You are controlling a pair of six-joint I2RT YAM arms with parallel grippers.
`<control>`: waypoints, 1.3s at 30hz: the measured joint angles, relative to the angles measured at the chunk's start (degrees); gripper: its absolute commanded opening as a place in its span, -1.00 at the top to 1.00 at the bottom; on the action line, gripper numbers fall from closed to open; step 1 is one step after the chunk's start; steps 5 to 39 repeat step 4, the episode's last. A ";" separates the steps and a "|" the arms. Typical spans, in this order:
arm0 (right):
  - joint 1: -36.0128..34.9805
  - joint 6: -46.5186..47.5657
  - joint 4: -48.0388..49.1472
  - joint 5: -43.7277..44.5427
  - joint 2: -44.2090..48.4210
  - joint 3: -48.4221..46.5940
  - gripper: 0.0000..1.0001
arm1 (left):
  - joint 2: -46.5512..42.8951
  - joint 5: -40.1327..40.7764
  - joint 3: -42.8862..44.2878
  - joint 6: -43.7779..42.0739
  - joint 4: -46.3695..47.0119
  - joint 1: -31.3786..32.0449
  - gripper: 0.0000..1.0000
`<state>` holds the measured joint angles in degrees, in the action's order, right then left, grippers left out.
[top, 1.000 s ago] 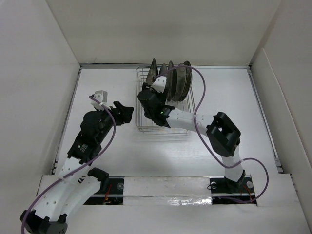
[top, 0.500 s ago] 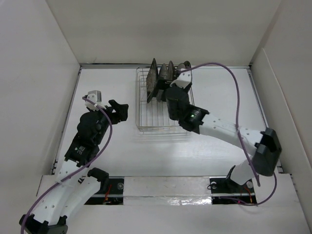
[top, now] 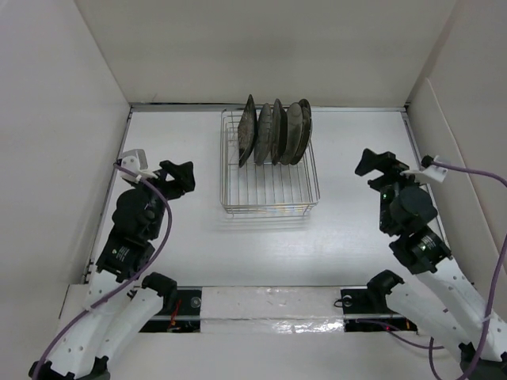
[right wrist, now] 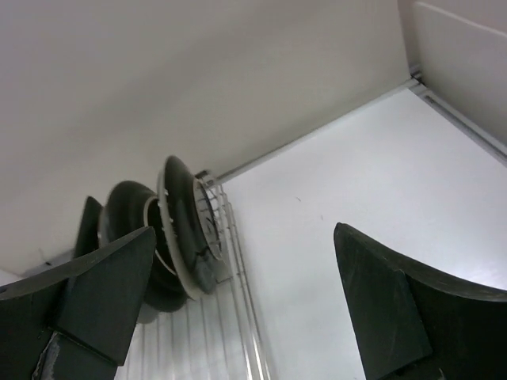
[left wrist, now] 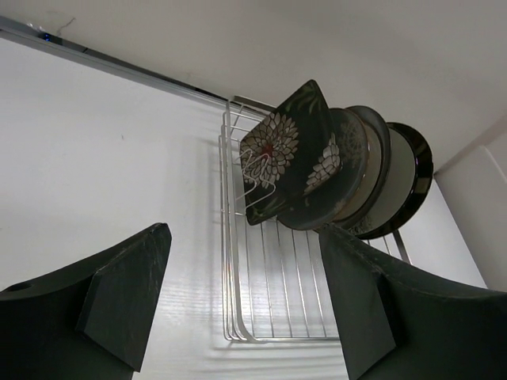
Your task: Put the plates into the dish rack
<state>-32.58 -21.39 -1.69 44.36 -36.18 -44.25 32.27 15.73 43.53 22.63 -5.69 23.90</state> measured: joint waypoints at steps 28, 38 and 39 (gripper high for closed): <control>4.98 -2.32 -1.46 -6.01 -0.44 4.37 -0.99 | -0.33 0.90 0.00 -0.07 0.31 0.00 -0.44; 4.98 -2.32 -1.46 -6.01 -0.44 4.37 -0.99 | -0.33 0.90 0.00 -0.07 0.31 0.00 -0.44; 4.98 -2.32 -1.46 -6.01 -0.44 4.37 -0.99 | -0.33 0.90 0.00 -0.07 0.31 0.00 -0.44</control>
